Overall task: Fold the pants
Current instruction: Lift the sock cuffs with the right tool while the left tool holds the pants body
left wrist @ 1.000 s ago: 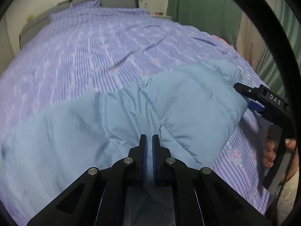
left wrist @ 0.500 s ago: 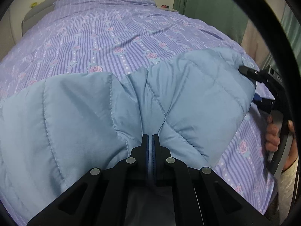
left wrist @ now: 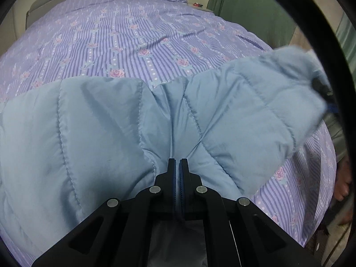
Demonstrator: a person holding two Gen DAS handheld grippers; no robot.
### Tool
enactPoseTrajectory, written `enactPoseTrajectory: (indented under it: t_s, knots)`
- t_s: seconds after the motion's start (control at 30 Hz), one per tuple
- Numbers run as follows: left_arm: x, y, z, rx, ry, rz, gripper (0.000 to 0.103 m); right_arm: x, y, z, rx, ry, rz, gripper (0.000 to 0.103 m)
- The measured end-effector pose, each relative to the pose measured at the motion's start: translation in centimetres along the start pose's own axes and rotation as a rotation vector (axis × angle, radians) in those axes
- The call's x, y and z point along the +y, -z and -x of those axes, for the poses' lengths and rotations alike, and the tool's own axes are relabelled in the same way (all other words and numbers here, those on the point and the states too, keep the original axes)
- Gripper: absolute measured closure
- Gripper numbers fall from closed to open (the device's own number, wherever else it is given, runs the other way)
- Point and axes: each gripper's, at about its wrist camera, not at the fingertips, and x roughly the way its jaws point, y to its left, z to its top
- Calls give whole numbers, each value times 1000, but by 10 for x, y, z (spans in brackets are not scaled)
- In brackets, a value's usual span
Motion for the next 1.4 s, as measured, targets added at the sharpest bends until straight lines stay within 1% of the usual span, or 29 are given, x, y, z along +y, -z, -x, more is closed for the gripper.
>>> enactPoseTrajectory:
  t_s: [0.07,0.1,0.17,0.2,0.23,0.27,0.3,0.33,0.37,0.4,0.43,0.47,0.5,0.53,0.57,0.7,0.73,0.83,0.87,0.93,1.0,1.1,1.23,1.33,1.4]
  knots:
    - [-1,-2,7,-5,-6,1,96,31,-6,25,-58,41,122,65]
    - [1,-3,16,-19,2,17,96,43,-8,34,-77,60,163,65]
    - [6,-2,44,-82,23,60,96,66,-14,53,-122,83,238,65]
    - [10,-1,64,-128,14,75,96,76,-17,63,-140,85,268,65]
    - [13,0,77,-146,-9,81,89,89,-19,70,-155,91,297,65]
    - [16,1,90,-158,-38,88,85,98,-21,77,-164,88,317,65]
    - [22,2,106,-177,-71,93,84,108,-21,82,-172,82,340,65]
    - [27,4,116,-190,-92,94,80,118,-20,87,-180,80,362,65]
    - [32,5,127,-197,-118,91,70,129,-15,93,-188,79,392,65]
    - [37,7,138,-202,-153,88,64,140,-14,98,-194,76,415,67]
    - [44,10,149,-219,-194,93,51,154,-12,101,-199,72,441,67]
    - [50,14,159,-238,-230,102,45,164,-9,104,-201,67,461,67]
    - [58,19,169,-256,-263,111,45,175,-6,108,-206,59,483,67]
    - [67,25,179,-271,-280,124,43,190,-2,110,-212,49,508,68]
    - [75,29,186,-277,-286,139,38,199,1,112,-210,40,522,68]
    - [114,51,209,-292,-296,227,32,248,17,113,-193,-15,578,69]
    - [123,57,214,-292,-307,241,28,261,22,112,-191,-22,597,69]
    - [149,75,226,-305,-345,275,24,287,37,105,-165,-42,641,69]
    - [157,80,231,-310,-360,286,20,298,44,101,-155,-48,658,69]
    - [169,91,237,-322,-386,302,18,313,53,93,-138,-54,687,69]
    - [180,100,242,-326,-408,313,18,328,64,84,-119,-61,709,69]
    - [195,116,246,-319,-423,327,17,349,83,68,-89,-54,745,69]
    - [206,131,245,-309,-427,336,17,368,108,45,-56,-13,808,68]
    - [211,139,246,-300,-438,330,17,379,130,30,-17,20,860,62]
    - [210,143,247,-295,-451,325,17,382,139,30,-12,31,889,52]
